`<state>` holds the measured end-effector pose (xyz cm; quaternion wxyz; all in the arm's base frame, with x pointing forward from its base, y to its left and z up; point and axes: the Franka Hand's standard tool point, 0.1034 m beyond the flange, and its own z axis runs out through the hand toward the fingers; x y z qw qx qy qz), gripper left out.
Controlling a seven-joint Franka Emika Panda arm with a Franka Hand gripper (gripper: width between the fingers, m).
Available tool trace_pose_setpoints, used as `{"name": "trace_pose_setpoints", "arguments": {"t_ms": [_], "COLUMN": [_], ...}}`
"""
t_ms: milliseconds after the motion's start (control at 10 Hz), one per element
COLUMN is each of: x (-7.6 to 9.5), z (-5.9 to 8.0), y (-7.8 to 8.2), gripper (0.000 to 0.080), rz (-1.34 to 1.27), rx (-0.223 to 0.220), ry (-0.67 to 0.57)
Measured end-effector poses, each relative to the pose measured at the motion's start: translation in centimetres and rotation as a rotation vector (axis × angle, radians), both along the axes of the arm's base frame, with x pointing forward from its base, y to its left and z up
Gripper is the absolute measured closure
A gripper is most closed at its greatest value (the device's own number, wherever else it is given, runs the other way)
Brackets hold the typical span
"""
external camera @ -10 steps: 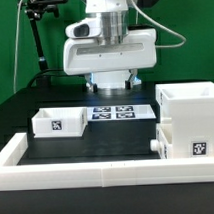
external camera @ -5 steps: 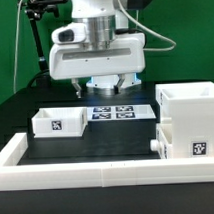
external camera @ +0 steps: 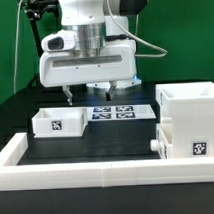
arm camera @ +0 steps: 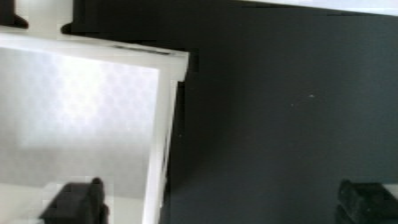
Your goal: Assemble drawer
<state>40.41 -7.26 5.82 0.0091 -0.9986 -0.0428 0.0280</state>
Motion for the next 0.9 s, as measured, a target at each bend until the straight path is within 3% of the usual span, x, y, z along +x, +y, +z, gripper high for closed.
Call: {"name": "trace_pose_setpoints", "arguments": {"t_ms": [300, 900], "x": [-0.1, -1.3], "z": [-0.2, -3.0], "y": [0.0, -1.4], "gripper": [0.0151, 0.0151], "rz": [-0.015, -0.066], "rx": [0.002, 0.006], "ry": [0.004, 0.050]}}
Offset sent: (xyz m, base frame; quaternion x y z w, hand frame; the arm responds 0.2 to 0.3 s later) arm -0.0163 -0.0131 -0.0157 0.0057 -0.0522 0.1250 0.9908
